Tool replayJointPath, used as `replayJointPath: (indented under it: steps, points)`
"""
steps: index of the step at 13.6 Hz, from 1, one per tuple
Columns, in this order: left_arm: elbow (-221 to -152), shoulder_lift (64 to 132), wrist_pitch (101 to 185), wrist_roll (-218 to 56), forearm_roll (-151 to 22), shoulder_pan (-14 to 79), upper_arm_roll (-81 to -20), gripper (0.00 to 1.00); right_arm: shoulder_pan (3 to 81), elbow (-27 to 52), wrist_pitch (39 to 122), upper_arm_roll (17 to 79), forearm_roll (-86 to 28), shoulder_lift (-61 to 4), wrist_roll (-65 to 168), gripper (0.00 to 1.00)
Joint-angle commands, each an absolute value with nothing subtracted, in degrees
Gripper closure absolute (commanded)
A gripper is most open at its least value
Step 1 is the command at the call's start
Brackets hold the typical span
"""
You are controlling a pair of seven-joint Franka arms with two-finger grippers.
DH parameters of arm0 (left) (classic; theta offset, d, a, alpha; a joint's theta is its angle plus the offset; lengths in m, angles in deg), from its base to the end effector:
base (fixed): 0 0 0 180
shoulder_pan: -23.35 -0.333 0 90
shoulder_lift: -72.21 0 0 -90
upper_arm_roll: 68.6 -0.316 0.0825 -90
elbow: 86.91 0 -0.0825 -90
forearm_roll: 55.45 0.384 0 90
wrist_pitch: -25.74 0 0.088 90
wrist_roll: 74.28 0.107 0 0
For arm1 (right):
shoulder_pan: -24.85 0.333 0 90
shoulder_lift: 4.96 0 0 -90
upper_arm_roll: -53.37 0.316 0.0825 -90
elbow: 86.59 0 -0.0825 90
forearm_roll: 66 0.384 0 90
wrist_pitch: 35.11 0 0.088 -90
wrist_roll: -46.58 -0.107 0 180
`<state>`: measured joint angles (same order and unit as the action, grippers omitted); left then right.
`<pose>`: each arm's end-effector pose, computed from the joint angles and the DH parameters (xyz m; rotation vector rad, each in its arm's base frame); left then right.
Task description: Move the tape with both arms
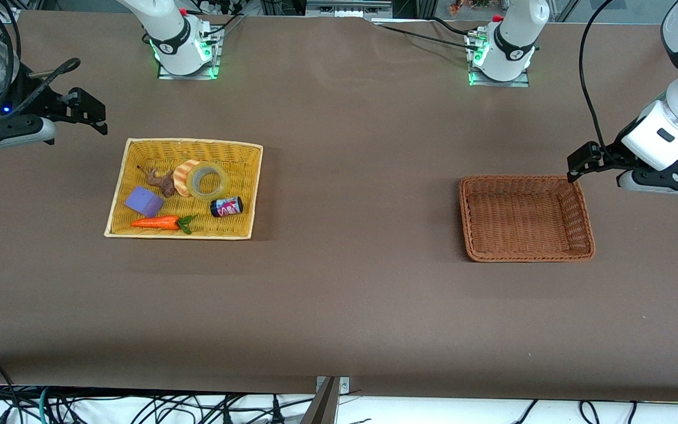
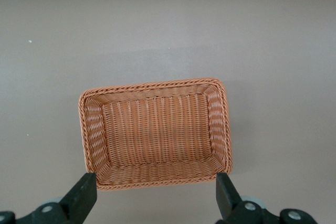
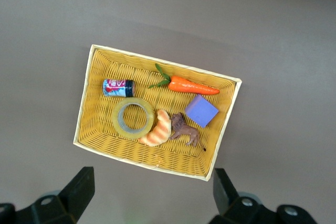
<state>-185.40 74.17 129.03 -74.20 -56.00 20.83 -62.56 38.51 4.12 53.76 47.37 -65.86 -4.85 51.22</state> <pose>0.5779 -0.0355 0.5551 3.1247 -0.0949 0.0771 0.5465 0.0737 0.6180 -3.1213 -0.3364 0.0475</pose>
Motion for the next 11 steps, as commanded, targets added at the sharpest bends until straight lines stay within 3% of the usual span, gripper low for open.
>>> replayJointPath:
  steps: [1,11]
  points:
    - [-184.03,74.76,128.48,-73.75,-56.85,20.54,-62.54,0.0,38.47,5.25,52.7,47.66,-66.35,-4.08,50.01,0.0]
    - [-182.1,74.76,128.22,-73.93,-56.94,21.24,-62.36,0.0,38.47,11.05,53.84,47.75,-66.09,-1.62,49.65,0.0]
